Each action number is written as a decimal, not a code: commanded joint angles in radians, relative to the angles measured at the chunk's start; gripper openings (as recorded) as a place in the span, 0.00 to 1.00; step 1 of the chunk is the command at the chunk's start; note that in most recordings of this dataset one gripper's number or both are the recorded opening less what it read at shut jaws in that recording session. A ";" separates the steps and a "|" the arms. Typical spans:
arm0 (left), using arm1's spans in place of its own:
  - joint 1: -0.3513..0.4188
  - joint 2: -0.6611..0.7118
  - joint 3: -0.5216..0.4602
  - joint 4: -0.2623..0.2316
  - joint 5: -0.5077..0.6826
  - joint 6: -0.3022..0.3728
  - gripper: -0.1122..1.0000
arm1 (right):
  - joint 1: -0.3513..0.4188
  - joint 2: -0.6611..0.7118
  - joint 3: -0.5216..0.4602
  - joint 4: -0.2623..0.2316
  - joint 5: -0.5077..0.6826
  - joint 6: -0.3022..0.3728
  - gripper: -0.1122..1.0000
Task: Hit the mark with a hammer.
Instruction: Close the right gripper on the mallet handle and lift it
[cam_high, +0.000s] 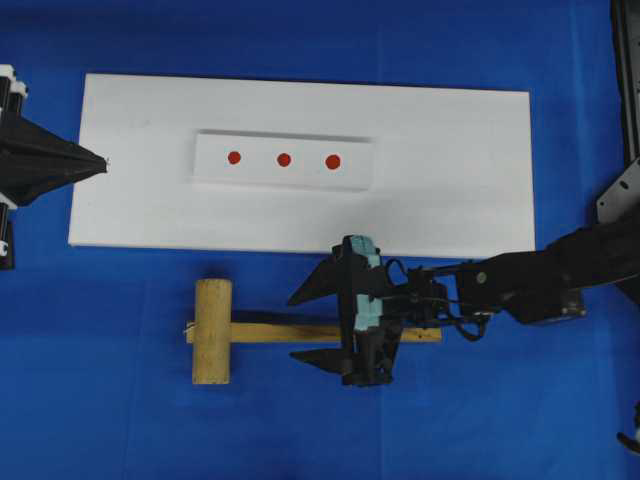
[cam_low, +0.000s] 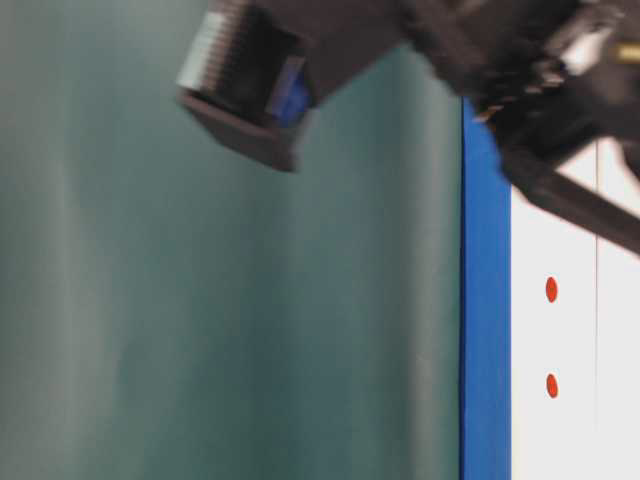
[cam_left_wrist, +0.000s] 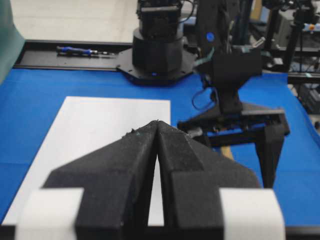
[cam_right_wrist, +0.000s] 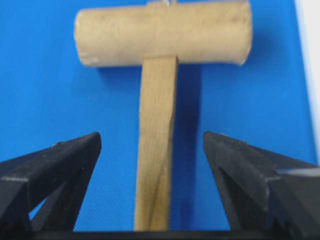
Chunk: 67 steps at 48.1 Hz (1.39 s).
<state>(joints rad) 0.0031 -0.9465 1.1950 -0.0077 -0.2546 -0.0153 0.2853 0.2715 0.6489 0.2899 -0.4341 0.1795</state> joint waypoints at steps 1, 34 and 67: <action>0.000 0.003 -0.008 -0.002 -0.003 -0.002 0.10 | 0.015 0.025 -0.031 0.031 -0.021 -0.002 0.90; 0.000 0.003 -0.005 -0.002 0.012 -0.002 0.10 | 0.040 0.084 -0.043 0.086 -0.031 -0.048 0.19; -0.008 0.003 -0.005 -0.002 0.044 -0.002 0.10 | -0.005 -0.187 -0.026 0.084 0.015 -0.115 0.19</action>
<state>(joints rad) 0.0015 -0.9465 1.2011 -0.0077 -0.2102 -0.0153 0.2884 0.1595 0.6351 0.3758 -0.4295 0.0813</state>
